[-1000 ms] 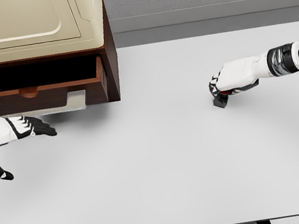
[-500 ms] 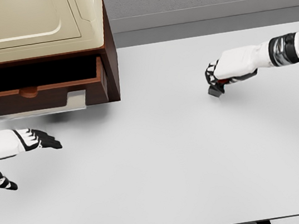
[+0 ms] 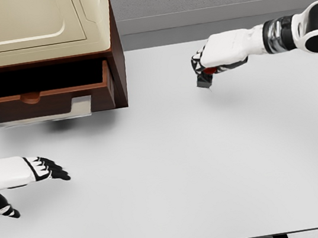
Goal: Open the cabinet drawer with left arm, and place a switch into the drawer with right arm
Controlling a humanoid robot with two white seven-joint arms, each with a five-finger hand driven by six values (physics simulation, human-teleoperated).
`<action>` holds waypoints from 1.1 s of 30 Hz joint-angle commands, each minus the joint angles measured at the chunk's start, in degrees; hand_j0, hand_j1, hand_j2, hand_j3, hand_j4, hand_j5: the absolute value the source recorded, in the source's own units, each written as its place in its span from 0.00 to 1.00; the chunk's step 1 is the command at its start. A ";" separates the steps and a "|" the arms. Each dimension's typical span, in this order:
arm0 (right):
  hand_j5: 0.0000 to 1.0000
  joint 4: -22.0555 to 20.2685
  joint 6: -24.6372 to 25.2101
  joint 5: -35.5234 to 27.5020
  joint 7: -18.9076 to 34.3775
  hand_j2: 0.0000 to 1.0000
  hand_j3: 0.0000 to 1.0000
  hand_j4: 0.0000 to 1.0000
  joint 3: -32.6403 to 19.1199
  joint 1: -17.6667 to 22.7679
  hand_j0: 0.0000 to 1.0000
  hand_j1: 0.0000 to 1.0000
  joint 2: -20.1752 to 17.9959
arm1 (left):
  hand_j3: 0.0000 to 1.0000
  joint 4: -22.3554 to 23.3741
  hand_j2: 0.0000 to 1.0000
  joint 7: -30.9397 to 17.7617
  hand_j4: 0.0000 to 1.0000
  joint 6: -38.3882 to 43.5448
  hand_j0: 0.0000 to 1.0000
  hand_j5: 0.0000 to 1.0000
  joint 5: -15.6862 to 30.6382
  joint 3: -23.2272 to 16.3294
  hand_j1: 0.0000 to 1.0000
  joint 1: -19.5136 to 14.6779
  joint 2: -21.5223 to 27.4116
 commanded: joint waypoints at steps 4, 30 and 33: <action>0.35 -0.18 0.15 -0.34 -0.05 0.35 0.35 0.35 0.49 -0.97 0.35 0.35 2.07 | 1.00 -0.04 1.00 0.01 1.00 0.14 1.00 1.00 0.20 0.24 1.00 0.08 0.57; 0.35 -5.72 0.15 -7.99 -0.05 0.35 0.35 0.35 11.65 -16.17 0.35 0.35 9.10 | 1.00 1.71 1.00 0.01 1.00 0.14 1.00 1.00 0.99 1.99 1.00 0.96 0.48; 0.35 -5.72 0.15 -10.27 -0.05 0.35 0.35 0.35 11.74 -18.46 0.35 0.35 9.10 | 1.00 1.71 1.00 0.01 1.00 0.14 1.00 1.00 1.08 2.00 1.00 0.96 0.48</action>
